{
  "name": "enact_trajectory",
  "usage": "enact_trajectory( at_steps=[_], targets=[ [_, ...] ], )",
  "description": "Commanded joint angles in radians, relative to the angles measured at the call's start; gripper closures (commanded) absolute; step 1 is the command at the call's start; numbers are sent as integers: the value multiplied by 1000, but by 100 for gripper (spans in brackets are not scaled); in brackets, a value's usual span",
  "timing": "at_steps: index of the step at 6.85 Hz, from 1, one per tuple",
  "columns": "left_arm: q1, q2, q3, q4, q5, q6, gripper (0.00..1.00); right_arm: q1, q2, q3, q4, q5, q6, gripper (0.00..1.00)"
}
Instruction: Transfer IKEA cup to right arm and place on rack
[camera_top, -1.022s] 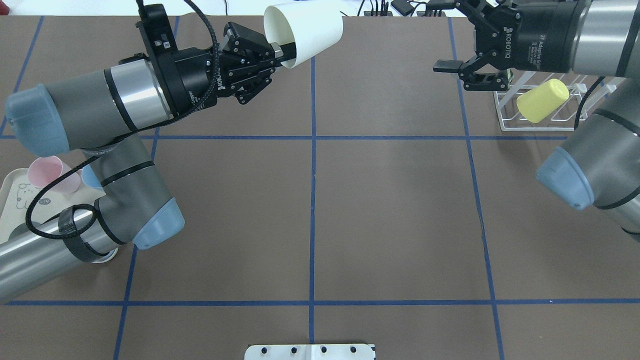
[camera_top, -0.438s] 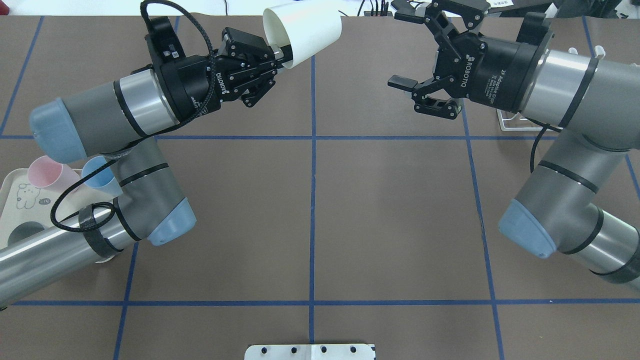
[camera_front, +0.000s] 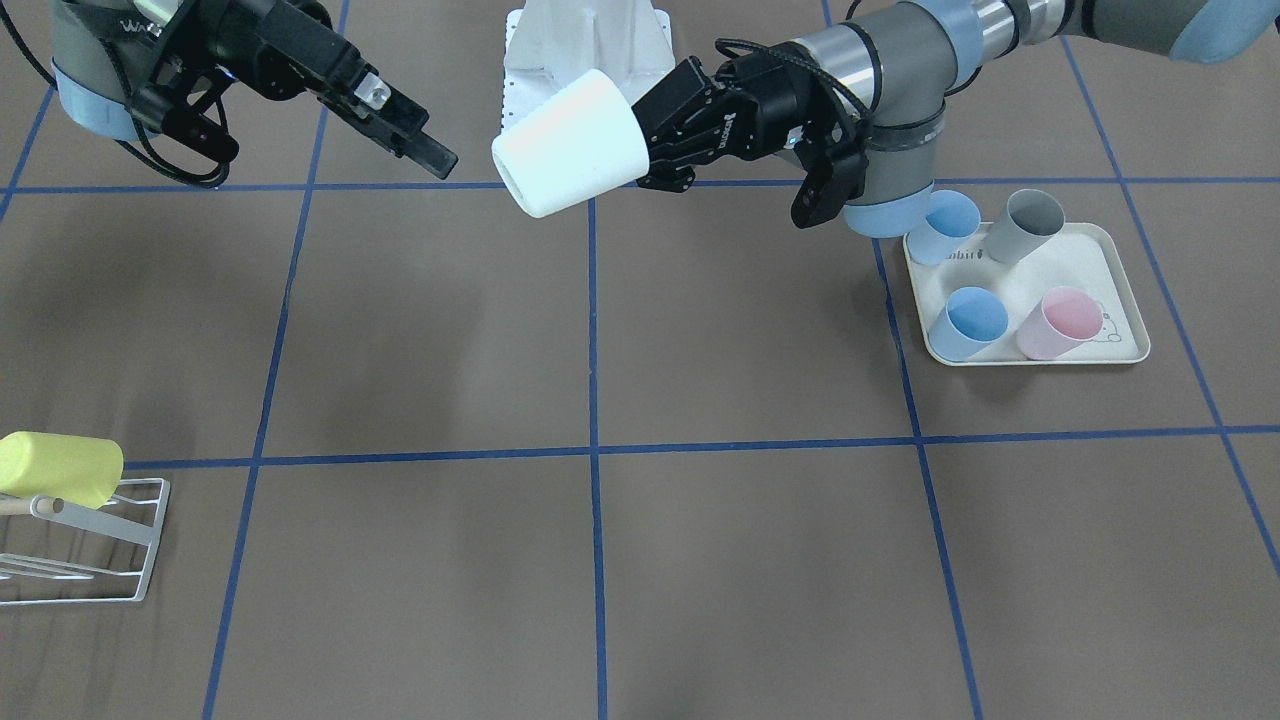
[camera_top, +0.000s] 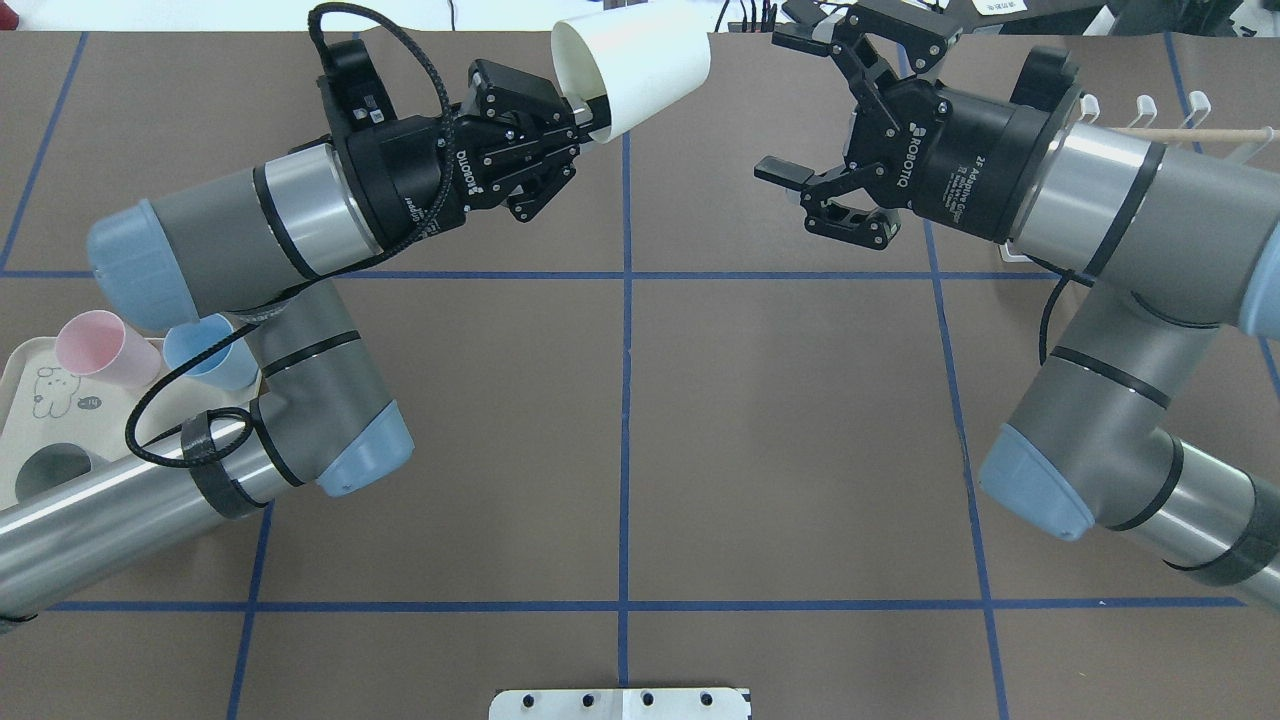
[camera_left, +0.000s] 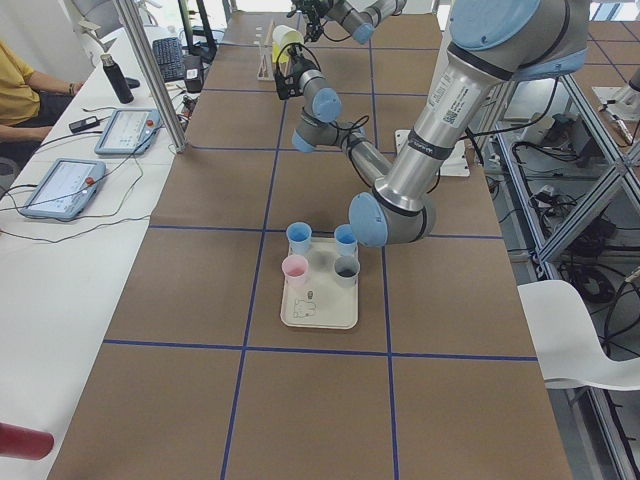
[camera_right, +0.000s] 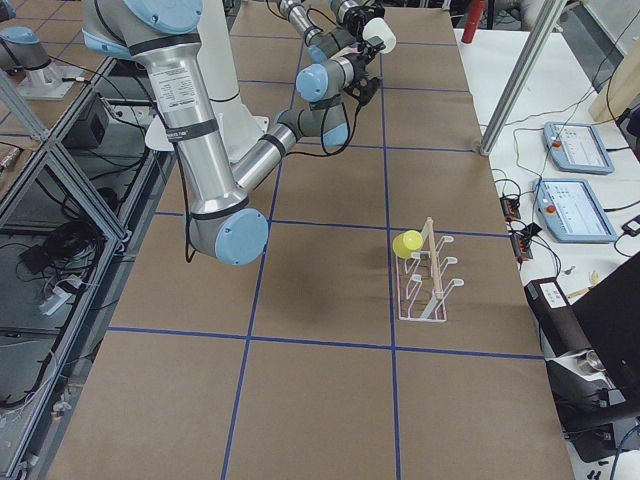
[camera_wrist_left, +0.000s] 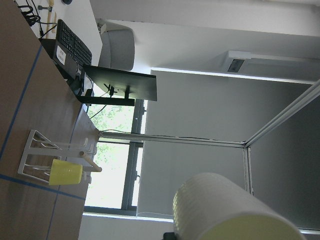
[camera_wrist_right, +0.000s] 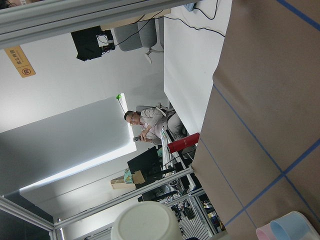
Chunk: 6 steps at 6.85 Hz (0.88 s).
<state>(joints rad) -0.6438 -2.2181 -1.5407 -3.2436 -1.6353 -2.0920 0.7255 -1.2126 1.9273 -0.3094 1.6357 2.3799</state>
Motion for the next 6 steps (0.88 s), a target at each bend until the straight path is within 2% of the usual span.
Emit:
enact_trajectory(
  at_steps=[1,6],
  targets=[
    [16,-26,17,16,0,-3,100,-6,18,-1,-2,-40,1,2],
    [23,-26,17,16,0,-7,100,-41,30,-19,1,-57,-4,2]
  ],
)
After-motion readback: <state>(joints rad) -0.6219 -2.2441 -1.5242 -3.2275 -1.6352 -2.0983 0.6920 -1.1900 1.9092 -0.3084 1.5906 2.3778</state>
